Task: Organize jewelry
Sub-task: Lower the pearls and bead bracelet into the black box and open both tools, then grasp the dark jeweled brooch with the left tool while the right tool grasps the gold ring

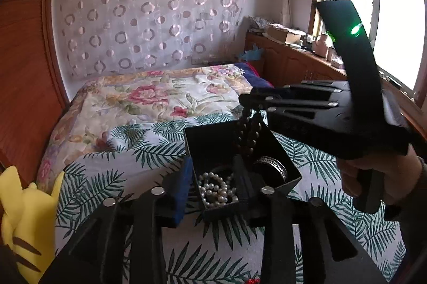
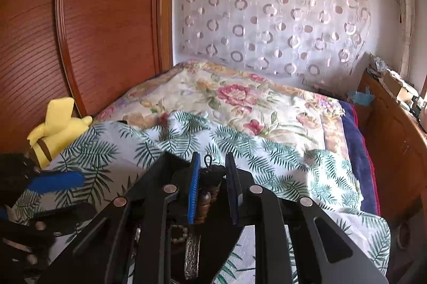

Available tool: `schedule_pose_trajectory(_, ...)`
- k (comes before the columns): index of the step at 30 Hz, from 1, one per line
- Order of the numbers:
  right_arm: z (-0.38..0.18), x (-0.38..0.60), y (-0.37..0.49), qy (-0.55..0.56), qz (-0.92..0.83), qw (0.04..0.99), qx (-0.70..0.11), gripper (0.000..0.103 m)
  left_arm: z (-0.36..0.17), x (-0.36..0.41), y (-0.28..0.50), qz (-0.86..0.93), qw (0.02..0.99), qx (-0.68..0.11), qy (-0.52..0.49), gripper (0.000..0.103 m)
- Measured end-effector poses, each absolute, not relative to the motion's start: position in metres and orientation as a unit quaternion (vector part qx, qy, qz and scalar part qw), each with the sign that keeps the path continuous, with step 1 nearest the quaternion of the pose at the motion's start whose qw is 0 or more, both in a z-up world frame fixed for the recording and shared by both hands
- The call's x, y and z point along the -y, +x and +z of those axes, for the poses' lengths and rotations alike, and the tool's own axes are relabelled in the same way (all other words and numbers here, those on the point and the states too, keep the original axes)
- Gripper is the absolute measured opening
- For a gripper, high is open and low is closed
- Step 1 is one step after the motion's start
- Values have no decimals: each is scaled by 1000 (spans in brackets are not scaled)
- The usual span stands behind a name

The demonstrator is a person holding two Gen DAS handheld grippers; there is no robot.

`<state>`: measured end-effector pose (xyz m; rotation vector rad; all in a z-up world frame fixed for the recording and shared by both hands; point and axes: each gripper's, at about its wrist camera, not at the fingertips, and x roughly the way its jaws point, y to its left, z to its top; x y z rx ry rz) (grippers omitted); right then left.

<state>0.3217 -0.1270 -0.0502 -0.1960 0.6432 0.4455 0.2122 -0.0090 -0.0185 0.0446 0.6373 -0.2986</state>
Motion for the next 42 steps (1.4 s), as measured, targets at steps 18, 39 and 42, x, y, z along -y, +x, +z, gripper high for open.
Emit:
schedule_pose_trajectory(18, -69, 171, 247, -73, 235, 908, -338, 42, -30, 4, 167, -131, 950, -282, 33, 95)
schedule_pose_trajectory(39, -136, 214, 131, -111, 258, 867, -412, 41, -67, 3, 97, -162, 934, -318, 27, 95)
schedule_pose_trajectory(42, -141, 209, 131, -127, 250, 864, -418, 41, -74, -1, 90, -161, 929, -332, 29, 95)
